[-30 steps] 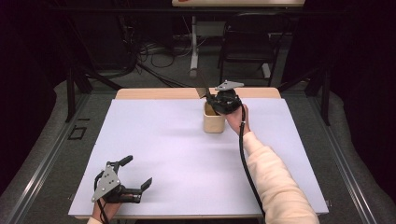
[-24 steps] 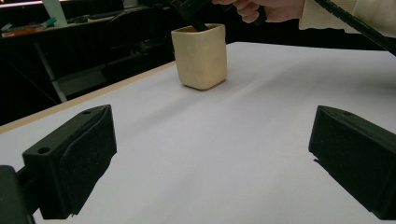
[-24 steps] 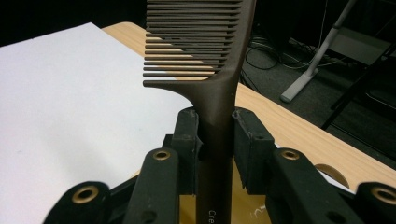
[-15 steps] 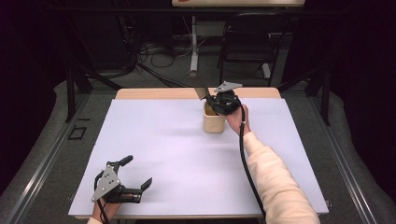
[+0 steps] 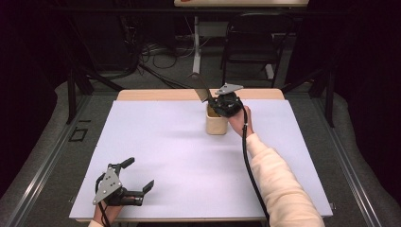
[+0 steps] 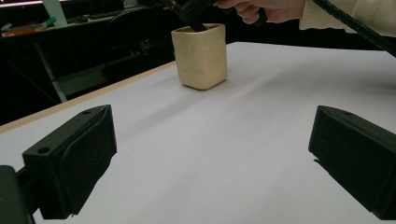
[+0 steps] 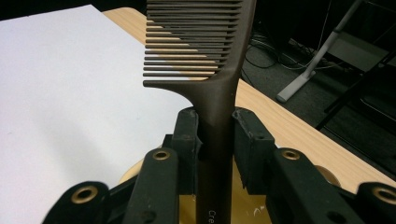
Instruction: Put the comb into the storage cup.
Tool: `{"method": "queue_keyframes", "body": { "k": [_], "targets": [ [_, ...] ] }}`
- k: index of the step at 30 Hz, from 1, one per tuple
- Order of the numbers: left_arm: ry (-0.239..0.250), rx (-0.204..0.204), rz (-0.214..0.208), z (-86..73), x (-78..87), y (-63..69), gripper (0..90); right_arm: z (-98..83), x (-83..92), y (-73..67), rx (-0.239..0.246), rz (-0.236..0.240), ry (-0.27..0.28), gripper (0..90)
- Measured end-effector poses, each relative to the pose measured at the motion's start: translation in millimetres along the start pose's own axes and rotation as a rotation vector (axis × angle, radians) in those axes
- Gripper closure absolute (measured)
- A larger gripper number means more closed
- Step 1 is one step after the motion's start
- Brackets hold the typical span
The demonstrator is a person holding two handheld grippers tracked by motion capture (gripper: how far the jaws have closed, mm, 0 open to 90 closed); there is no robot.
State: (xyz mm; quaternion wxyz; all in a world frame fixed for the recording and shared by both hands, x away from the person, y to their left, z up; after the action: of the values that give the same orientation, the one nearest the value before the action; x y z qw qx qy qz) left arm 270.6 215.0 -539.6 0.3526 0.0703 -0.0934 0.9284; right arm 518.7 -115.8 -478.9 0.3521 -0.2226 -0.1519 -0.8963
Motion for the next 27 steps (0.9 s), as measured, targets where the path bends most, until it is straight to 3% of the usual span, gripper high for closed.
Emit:
{"method": "queue_keyframes", "body": {
  "k": [18, 21, 24, 27],
  "targets": [
    [0.002, 0.000, 0.005, 0.3, 0.6, -0.2, 0.8, -2.6, -0.8, -1.3, 0.004, -0.001, -0.016, 69.9],
    [0.003, 0.003, 0.006, 0.2, 0.5, -0.3, 0.8, -4.5, -0.2, -1.9, 0.000, -0.005, -0.021, 63.1],
    [0.003, 0.003, 0.006, 0.1, 0.5, -0.3, 0.8, -6.6, 6.1, -2.6, -0.028, -0.004, -0.024, 43.0],
    [0.002, -0.002, 0.003, 0.3, 0.2, 0.1, 0.8, -8.7, 14.6, -4.0, -0.038, 0.014, -0.032, 32.5]
  ]
}}
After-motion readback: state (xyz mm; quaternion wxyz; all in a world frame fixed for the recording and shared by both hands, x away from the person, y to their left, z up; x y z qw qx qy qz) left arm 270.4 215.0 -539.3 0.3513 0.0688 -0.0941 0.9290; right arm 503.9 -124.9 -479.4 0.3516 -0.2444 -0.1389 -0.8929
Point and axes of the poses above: each handheld gripper's, and its own axes: x roughly backward along the jaws, z roughly out of its top, y roughly to its right, the point moved 3 cm from there along -x, roughly forward along the jaws, and after that the axes turned 4 degrees about z, right-handed, at the moved point
